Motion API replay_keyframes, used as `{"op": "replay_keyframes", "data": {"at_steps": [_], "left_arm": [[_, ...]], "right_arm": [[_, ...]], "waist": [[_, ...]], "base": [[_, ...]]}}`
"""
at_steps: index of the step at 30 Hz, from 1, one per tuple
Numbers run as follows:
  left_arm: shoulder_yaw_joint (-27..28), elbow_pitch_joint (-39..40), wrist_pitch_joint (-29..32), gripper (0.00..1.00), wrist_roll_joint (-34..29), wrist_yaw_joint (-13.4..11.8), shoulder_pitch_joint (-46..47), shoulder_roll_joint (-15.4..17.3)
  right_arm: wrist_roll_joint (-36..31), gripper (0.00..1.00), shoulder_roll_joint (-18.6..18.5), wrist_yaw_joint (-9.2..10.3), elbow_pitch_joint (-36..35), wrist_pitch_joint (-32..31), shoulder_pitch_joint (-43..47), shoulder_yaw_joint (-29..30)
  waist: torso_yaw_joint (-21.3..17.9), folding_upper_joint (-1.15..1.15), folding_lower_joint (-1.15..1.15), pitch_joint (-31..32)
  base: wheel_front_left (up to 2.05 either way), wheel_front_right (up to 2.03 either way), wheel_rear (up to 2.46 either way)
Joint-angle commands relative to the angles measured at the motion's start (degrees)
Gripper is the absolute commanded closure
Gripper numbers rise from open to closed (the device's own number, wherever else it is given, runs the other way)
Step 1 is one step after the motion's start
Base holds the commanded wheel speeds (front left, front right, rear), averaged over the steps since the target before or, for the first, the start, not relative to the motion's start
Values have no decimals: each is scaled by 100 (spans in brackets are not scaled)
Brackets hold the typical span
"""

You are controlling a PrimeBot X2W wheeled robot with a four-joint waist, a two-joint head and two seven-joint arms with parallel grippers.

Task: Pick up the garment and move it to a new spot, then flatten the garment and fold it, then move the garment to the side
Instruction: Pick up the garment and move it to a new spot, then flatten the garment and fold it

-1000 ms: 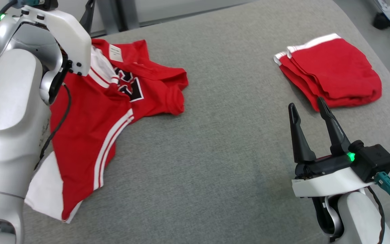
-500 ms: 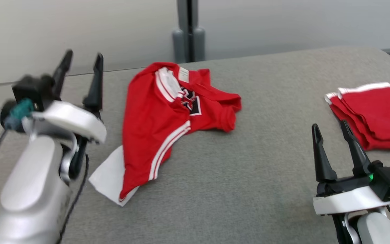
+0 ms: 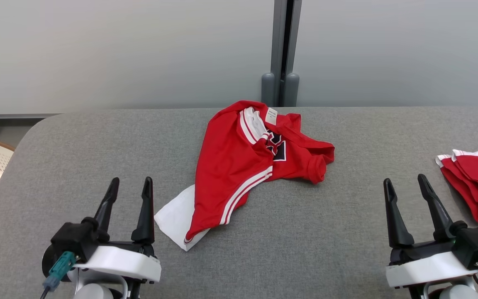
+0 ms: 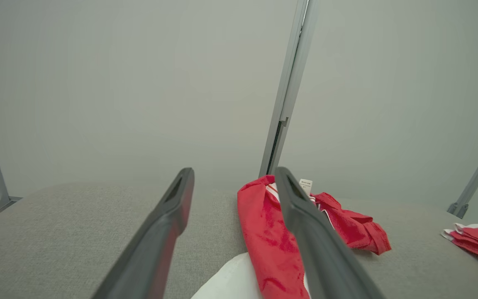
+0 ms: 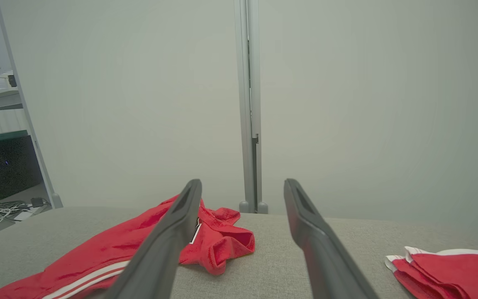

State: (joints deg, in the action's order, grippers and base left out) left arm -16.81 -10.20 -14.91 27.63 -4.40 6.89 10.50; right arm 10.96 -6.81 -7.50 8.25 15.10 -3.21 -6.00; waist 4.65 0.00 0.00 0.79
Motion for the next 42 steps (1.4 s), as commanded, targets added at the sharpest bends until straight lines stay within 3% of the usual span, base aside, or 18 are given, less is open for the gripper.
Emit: {"op": "replay_keyframes", "data": {"at_steps": [1, 8, 20, 42], "left_arm": [[225, 246, -27, 0, -247, -59, -201, -170], [619, 375, -24, 0, -946, 250, -667, -542], [741, 237, -24, 0, -1256, 586, -541, -740], [-417, 342, -25, 0, -720, 119, -22, -752]], "right_arm": [[-1, 0, 21, 2, 5, 6, 64, -14], [10, 0, 27, 2, 64, 6, 41, -110], [112, 0, -26, 2, 439, 7, -343, -388], [1529, 0, -894, 1, 2767, -1213, -2789, -939]], "waist": [[27, 0, 0, 7], [79, 0, 0, -3], [411, 0, 0, -226], [2028, 0, 0, -1462]], "base": [[0, 0, 0], [0, 0, 0], [0, 0, 0], [0, 0, 0]]}}
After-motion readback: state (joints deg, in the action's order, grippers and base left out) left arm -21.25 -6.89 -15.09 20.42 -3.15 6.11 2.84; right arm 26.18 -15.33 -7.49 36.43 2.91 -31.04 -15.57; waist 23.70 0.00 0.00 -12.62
